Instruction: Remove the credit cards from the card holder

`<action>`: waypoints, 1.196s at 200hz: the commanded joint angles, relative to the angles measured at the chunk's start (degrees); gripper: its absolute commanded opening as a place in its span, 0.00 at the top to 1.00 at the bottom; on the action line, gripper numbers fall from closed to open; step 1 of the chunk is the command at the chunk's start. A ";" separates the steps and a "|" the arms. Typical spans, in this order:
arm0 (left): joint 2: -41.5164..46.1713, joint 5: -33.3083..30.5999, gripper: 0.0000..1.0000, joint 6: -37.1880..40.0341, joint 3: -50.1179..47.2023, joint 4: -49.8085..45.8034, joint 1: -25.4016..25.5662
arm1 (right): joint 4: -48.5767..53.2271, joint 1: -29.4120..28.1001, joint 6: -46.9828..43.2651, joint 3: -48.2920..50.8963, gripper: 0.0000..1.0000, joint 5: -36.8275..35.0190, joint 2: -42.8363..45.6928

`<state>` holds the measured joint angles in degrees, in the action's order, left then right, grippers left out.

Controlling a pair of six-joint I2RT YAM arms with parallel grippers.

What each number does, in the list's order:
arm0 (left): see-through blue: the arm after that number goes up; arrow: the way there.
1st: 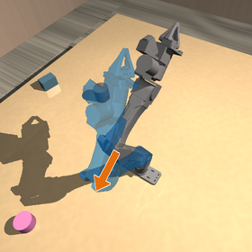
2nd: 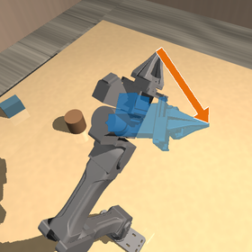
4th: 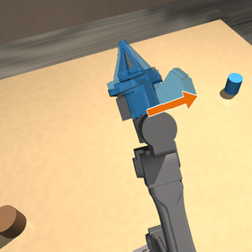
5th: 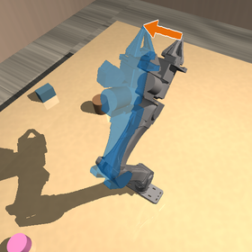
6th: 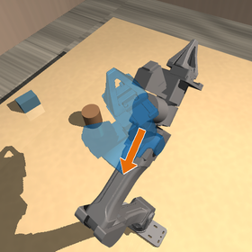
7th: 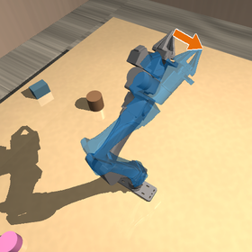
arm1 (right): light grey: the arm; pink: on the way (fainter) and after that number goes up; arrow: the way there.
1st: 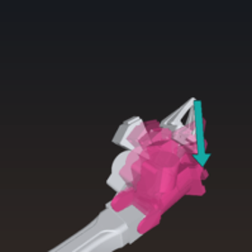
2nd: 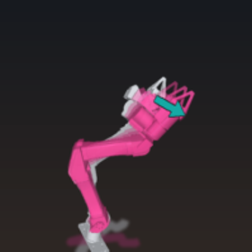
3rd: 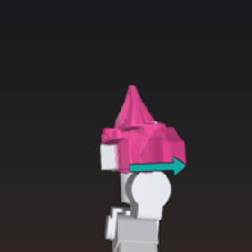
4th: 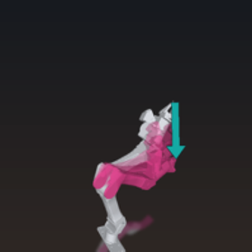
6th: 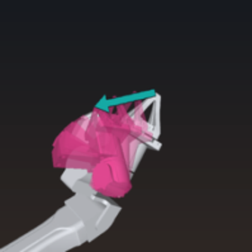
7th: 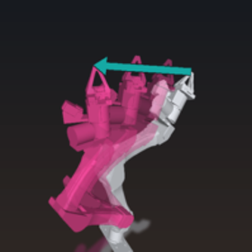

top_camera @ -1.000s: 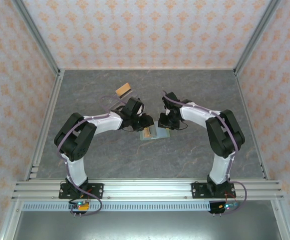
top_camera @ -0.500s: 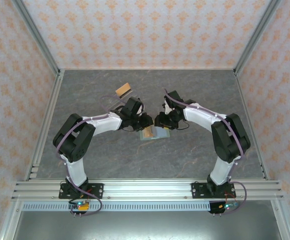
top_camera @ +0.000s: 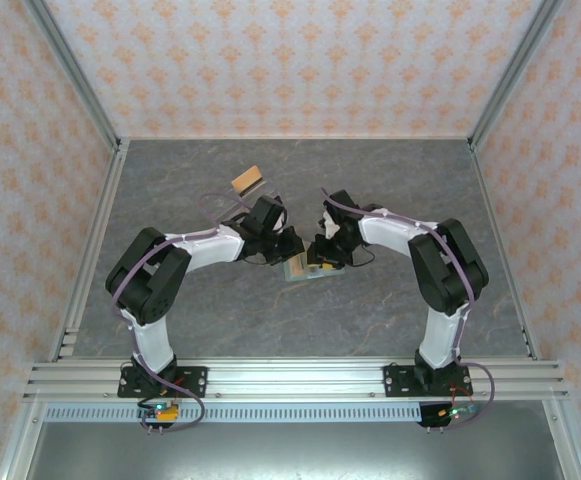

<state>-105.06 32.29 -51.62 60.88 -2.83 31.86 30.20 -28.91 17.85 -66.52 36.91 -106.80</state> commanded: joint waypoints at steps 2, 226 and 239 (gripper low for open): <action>1.90 -1.67 0.82 -0.80 -0.58 -0.39 -0.61 | 3.35 -0.38 -0.72 -1.39 0.68 -4.96 -2.09; -5.29 2.65 0.66 -3.85 3.35 3.36 -0.02 | 0.99 0.77 1.10 0.53 0.72 -5.07 1.23; -6.35 3.22 0.68 -3.91 4.03 3.78 0.29 | 1.37 0.95 0.39 0.52 0.68 -4.59 3.03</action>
<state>-108.97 33.67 -55.18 62.48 -0.84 31.05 30.98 -29.19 19.44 -67.05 33.87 -107.22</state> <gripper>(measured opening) 0.332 0.291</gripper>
